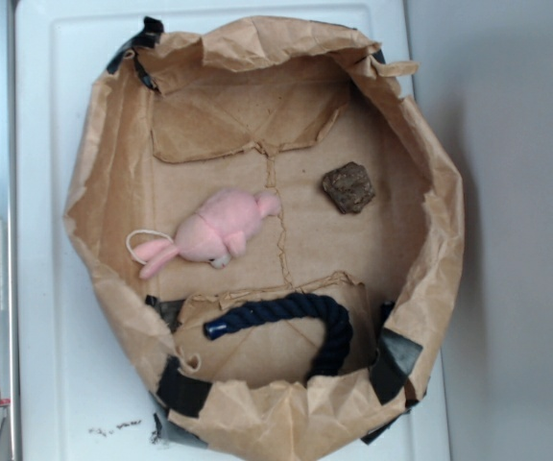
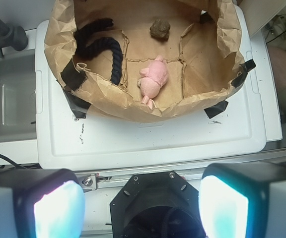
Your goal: Grab the rock.
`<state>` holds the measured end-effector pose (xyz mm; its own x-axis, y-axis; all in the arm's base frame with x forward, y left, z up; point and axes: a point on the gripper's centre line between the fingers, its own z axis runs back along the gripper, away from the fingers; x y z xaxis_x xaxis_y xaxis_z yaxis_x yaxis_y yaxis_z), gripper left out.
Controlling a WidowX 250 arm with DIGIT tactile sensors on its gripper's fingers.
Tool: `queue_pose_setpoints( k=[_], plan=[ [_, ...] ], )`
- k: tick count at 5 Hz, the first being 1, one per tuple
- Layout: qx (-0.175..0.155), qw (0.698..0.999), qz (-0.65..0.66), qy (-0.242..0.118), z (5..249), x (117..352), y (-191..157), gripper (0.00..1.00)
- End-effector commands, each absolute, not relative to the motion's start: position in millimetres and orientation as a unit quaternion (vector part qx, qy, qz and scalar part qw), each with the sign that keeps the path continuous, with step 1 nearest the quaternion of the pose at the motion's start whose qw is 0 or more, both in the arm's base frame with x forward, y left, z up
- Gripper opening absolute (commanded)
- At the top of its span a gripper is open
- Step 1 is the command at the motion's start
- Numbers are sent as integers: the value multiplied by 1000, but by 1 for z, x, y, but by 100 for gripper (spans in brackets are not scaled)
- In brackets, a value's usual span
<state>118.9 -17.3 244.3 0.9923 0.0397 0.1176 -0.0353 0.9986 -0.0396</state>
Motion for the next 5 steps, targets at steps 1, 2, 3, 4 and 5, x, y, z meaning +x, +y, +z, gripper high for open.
queue_pose_setpoints(
  k=[1, 2, 3, 4, 5],
  plan=[
    [-19, 998, 19, -59, 244, 119, -17, 100],
    [-19, 997, 37, -60, 240, 132, -26, 100],
    [-19, 997, 55, -57, 236, 151, -30, 100],
    [-30, 997, 58, -52, 234, 156, -25, 100],
    [-29, 997, 59, -50, 232, 159, -20, 100]
  ],
)
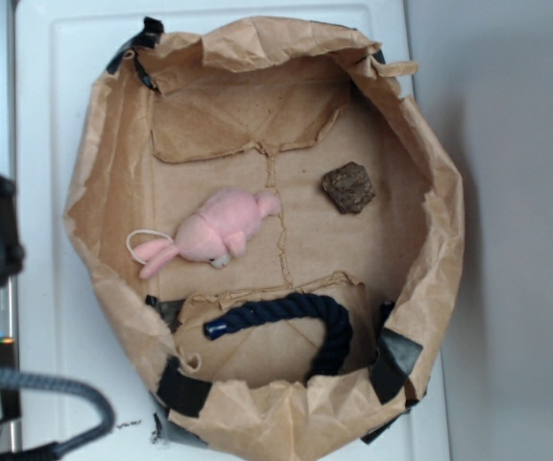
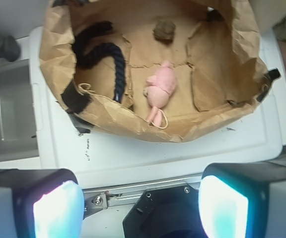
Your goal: Grab the rock.
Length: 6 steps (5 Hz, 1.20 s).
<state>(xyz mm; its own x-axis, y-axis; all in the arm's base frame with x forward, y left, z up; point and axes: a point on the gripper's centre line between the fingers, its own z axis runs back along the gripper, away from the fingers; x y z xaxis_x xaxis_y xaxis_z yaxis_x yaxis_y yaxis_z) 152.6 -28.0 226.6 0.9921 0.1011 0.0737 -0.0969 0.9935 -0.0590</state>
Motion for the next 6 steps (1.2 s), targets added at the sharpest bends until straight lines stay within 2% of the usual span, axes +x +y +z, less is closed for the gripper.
queue_pose_setpoints(
  k=[1, 2, 6],
  plan=[
    [-29, 998, 44, -43, 227, 191, -21, 100],
    [-29, 997, 56, -36, 232, 219, -25, 100],
    [-29, 997, 56, -36, 232, 219, -25, 100]
  ],
)
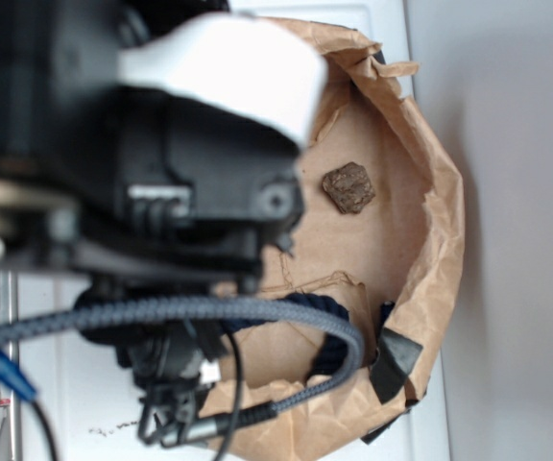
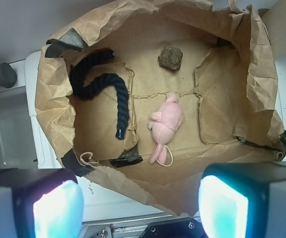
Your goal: Grab the rock.
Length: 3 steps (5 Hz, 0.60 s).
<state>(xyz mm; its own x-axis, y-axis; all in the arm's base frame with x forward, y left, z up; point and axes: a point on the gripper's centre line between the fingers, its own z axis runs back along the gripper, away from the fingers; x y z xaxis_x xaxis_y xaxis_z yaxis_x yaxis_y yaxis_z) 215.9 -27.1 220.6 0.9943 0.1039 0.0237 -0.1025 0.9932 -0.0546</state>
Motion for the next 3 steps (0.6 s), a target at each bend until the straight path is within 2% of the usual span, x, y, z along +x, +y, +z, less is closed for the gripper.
queue_pose_setpoints(
  k=[1, 2, 3],
  plan=[
    [-48, 995, 44, -76, 205, 239, -30, 100],
    [-62, 992, 35, -105, 185, 265, -32, 100],
    [-76, 991, -3, -106, 165, 283, -35, 100]
  ],
)
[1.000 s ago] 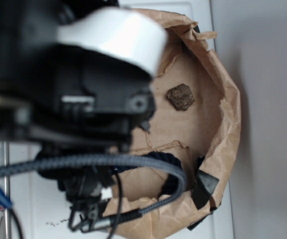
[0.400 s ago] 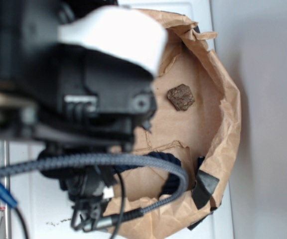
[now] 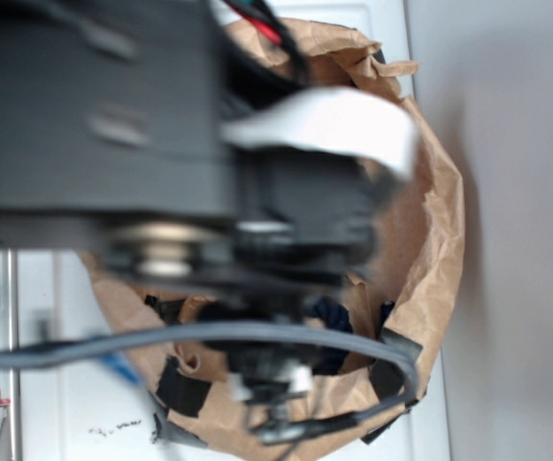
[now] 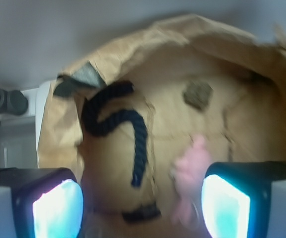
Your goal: Grab the rock.
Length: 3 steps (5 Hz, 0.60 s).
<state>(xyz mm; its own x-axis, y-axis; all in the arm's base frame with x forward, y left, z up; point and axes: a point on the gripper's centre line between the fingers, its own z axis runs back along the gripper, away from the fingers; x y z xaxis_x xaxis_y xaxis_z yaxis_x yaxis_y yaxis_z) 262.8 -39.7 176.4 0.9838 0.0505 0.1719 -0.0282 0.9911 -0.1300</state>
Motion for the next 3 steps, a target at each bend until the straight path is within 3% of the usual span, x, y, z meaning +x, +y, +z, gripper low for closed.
queue_pose_setpoints(
  k=[1, 3],
  plan=[
    [-66, 993, -13, -102, 146, 295, -32, 100],
    [-68, 992, -14, -110, 129, 316, -5, 100]
  ],
)
